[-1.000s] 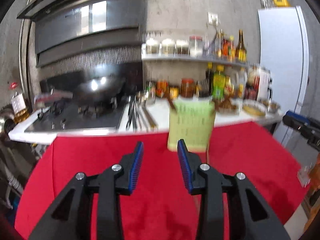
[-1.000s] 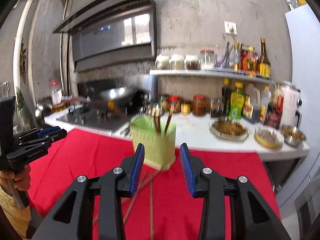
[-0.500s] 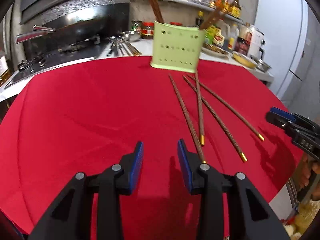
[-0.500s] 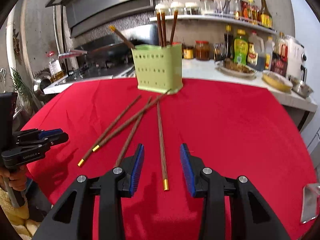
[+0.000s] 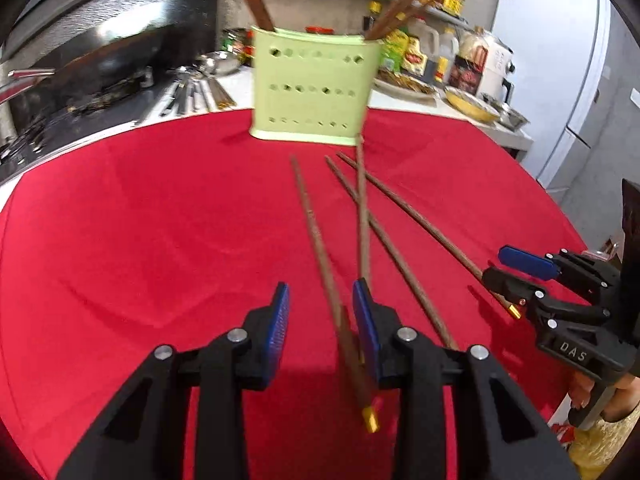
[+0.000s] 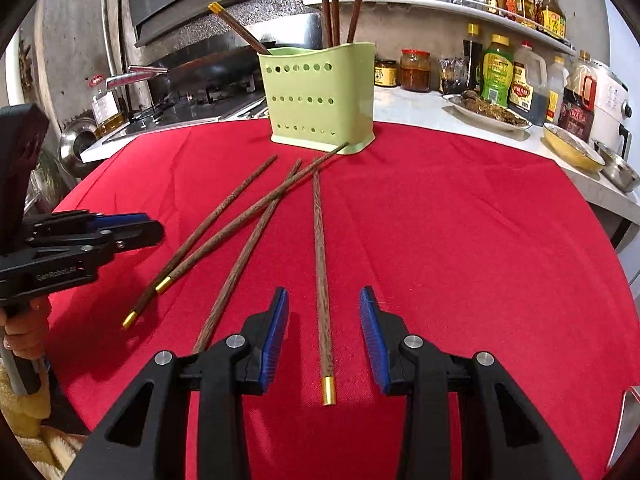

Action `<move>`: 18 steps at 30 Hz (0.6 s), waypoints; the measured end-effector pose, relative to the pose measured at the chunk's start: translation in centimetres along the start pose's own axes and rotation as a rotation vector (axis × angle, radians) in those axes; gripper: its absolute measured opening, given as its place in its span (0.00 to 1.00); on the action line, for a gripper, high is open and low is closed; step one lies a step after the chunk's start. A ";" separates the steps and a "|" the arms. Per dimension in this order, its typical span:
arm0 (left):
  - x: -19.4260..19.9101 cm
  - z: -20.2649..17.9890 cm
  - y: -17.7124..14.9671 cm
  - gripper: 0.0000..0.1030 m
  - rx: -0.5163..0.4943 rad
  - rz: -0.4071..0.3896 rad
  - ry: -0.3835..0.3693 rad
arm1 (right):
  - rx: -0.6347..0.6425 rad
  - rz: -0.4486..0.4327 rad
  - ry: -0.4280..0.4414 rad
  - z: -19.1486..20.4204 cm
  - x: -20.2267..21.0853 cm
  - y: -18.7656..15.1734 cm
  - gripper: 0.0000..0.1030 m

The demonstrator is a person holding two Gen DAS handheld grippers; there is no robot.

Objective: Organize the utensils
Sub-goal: 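Move both open grippers back down to the chopsticks on the red cloth, then close the left gripper on a chopstick while the right gripper closes on another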

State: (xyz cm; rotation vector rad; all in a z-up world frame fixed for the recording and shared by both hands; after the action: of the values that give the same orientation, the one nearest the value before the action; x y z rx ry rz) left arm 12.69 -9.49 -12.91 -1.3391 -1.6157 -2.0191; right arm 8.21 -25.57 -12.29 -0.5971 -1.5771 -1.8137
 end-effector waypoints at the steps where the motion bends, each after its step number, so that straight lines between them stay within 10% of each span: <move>1: -0.4 -0.1 -0.1 0.28 -0.002 0.012 0.000 | -0.002 0.002 -0.001 -0.1 -0.1 0.0 0.37; 8: -2.1 -0.2 0.0 0.14 -0.011 0.067 0.024 | -0.002 0.027 0.008 -0.5 -1.0 0.1 0.35; 14: -1.6 0.0 -0.5 0.07 -0.052 0.072 0.103 | 0.059 0.064 -0.021 0.5 -1.8 0.3 0.07; 18: -1.0 1.3 -1.2 0.07 -0.023 0.075 0.155 | 0.074 0.059 -0.082 0.4 -1.3 0.0 0.07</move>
State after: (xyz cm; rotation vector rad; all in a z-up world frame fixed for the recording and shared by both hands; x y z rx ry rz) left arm 13.14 -8.29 -14.46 -1.1990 -1.4578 -2.0476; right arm 9.06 -24.95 -13.17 -0.6831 -1.6559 -1.6995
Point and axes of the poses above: each gripper's, at about its wrist camera, not at the fingertips, and x roughly against the way its jaws point, z to its left, y to its top, the point moved 6 cm from there along -x, roughly the way its jaws point, and after that the axes turned 7 degrees about -x, right-handed, at the moved point
